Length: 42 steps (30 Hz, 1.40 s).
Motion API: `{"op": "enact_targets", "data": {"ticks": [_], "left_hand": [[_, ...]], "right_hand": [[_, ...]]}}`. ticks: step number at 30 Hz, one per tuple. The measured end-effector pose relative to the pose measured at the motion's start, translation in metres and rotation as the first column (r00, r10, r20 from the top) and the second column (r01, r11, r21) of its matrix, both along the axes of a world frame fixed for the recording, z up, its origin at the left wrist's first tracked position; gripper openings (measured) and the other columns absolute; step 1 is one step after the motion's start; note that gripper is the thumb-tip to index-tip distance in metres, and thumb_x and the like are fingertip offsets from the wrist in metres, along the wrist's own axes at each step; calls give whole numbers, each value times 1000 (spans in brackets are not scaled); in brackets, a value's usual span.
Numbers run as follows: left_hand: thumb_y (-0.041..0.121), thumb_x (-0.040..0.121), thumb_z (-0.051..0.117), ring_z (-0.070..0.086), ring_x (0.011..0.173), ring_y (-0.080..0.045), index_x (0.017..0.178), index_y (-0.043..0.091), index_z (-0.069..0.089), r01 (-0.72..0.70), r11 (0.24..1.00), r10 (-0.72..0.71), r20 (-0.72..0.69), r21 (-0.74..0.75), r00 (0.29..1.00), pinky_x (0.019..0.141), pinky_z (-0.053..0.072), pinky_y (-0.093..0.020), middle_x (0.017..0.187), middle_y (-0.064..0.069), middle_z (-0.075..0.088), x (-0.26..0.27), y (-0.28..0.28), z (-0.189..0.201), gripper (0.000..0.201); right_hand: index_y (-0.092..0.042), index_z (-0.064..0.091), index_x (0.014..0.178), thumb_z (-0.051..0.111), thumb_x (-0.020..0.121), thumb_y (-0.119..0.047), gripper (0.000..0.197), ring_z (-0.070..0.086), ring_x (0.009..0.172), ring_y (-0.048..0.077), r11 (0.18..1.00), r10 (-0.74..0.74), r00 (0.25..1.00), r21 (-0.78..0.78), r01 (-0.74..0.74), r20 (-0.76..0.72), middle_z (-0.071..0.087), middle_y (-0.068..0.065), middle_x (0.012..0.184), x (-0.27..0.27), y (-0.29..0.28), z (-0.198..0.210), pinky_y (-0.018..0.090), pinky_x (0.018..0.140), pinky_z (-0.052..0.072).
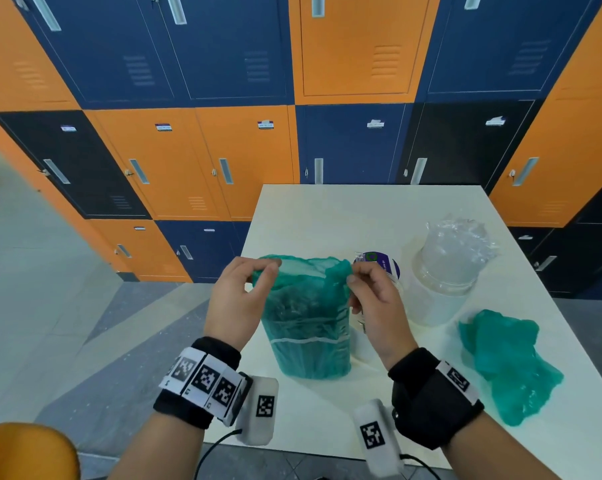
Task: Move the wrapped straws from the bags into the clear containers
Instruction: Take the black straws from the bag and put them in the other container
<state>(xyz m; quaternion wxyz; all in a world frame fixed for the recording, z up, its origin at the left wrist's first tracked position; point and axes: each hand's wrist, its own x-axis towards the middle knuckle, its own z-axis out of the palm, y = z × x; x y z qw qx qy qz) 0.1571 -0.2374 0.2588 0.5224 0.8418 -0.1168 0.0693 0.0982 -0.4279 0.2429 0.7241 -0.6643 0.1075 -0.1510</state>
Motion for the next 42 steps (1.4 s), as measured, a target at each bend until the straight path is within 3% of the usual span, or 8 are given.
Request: {"op": "enact_targets", "data": {"ticks": [3,9,13,20,25,31,35,42], "left_hand": [[33,87,71,59,89,-8,86,44,69,-40,999,40,-9,12,999,77,57,-43,92,21,63,1,-4,5,11],[-8,82,56,55,89,-1,96,42,68,12,997,-10,-26,76,1000,82,47,-16,99,17,61,-3,-3,14,53],[-16,85,41,61,88,0,100,33,72,-3,1000,0,-98,-31,995,81,54,-29,102,6,61,-3,3,16,59],[-20,79,32,65,98,-12,77,32,76,34,999,-35,-97,-11,995,92,53,-36,100,9,69,-2,12,24,68],[15,88,62,62,82,-8,81,22,77,-55,995,61,-62,82,996,72,47,-24,91,9,65,-6,6,27,18],[-2,77,74,54,90,-1,112,30,70,57,971,-43,-66,233,997,73,41,-3,100,10,51,-7,10,23,47],[0,77,73,52,104,-13,134,28,56,176,944,-124,-194,280,973,83,47,-16,121,9,44,-9,15,22,65],[13,93,53,63,96,-23,143,34,44,157,973,-53,-499,167,865,75,61,-36,128,-3,53,-16,13,10,55]], "right_hand": [[-37,59,113,55,90,-39,23,50,93,10,940,47,982,-341,18,181,51,-7,109,-2,6,12,25,82,43],[-39,64,116,63,81,-45,36,38,105,19,384,114,993,-921,-70,-28,43,-5,121,8,8,21,35,96,39],[-33,64,114,57,87,-10,36,47,94,18,509,203,979,-855,-101,5,50,-5,97,7,2,25,38,83,45],[-48,61,121,38,91,-8,55,46,85,14,520,318,948,-833,-186,-14,45,-3,91,1,3,32,34,72,46],[-25,68,116,36,90,-11,44,51,86,16,509,266,957,-826,-242,-117,42,-4,100,0,6,31,39,77,48],[-9,60,63,47,96,-46,51,53,70,19,449,39,979,-872,-194,-198,45,-4,87,-3,11,47,34,67,44],[-16,71,97,64,88,-22,13,55,79,15,480,23,947,-828,-291,-320,41,-7,99,-4,8,47,27,77,45],[-29,32,149,47,92,-11,62,55,76,21,548,151,851,-674,-495,-503,34,0,120,-10,8,25,34,78,53]]}}
